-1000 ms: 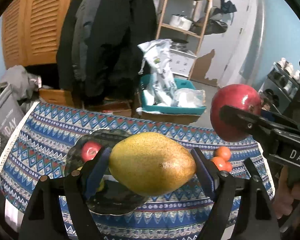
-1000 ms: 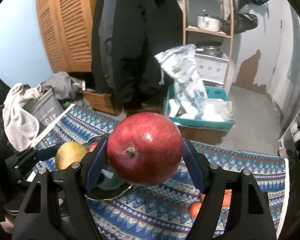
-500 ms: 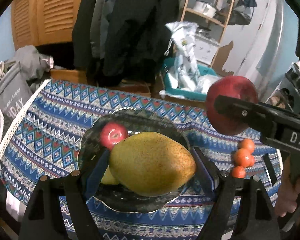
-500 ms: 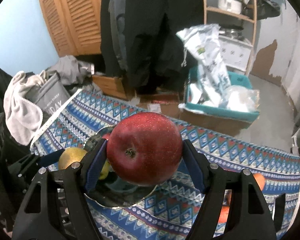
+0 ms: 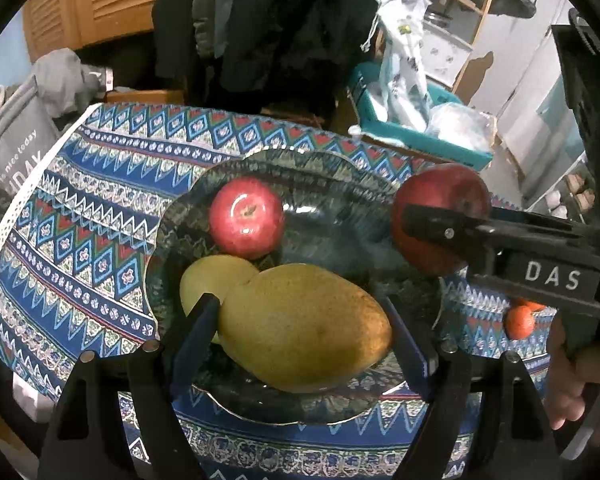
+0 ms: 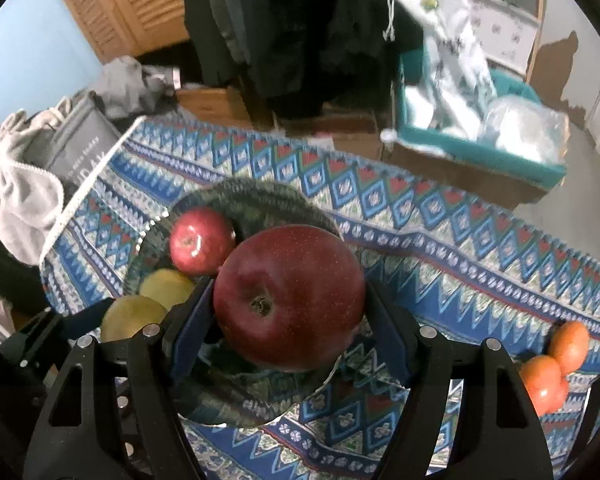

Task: Organize fruits
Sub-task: 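Carry the mango and apple over the glass plate with both tools, then lower the mango onto the plate and open the left tool while the right tool releases the apple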

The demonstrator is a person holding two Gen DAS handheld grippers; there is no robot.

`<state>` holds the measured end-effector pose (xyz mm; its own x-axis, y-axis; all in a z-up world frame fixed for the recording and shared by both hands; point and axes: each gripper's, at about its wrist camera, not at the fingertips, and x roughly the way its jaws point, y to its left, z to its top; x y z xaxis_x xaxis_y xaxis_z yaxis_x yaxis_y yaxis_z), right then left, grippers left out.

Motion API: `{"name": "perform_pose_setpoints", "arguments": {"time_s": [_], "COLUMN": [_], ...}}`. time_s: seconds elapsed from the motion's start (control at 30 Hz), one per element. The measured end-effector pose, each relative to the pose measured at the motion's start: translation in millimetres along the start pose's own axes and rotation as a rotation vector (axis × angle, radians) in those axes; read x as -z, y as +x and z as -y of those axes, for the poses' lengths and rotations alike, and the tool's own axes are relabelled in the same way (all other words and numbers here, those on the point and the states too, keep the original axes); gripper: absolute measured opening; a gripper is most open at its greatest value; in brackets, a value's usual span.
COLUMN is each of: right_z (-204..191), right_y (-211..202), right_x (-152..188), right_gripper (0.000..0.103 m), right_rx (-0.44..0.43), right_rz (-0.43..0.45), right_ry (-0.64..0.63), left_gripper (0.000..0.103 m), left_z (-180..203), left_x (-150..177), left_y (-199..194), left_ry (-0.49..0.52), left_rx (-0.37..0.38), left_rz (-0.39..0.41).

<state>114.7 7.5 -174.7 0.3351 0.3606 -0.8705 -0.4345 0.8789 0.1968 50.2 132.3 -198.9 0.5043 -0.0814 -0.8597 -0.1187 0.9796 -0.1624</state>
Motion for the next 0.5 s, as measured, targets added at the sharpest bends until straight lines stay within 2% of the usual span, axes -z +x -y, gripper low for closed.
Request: {"name": "perform_pose_setpoints", "arguments": {"time_s": [0.37,0.5], "right_z": [2,4], "right_y": [32,33], "right_x": [11,11], "right_gripper": [0.075,0.075], "right_rx": [0.006,-0.004], "right_rz": [-0.083,-0.093], "right_ry": [-0.012,-0.003], "left_gripper": [0.084,0.084], "left_z": [13,13], "left_x": [10,12], "left_y": [14,22], "left_ry": [0.052,0.039], "left_rx": [-0.012,-0.005], "left_rz": [-0.039,-0.073]}}
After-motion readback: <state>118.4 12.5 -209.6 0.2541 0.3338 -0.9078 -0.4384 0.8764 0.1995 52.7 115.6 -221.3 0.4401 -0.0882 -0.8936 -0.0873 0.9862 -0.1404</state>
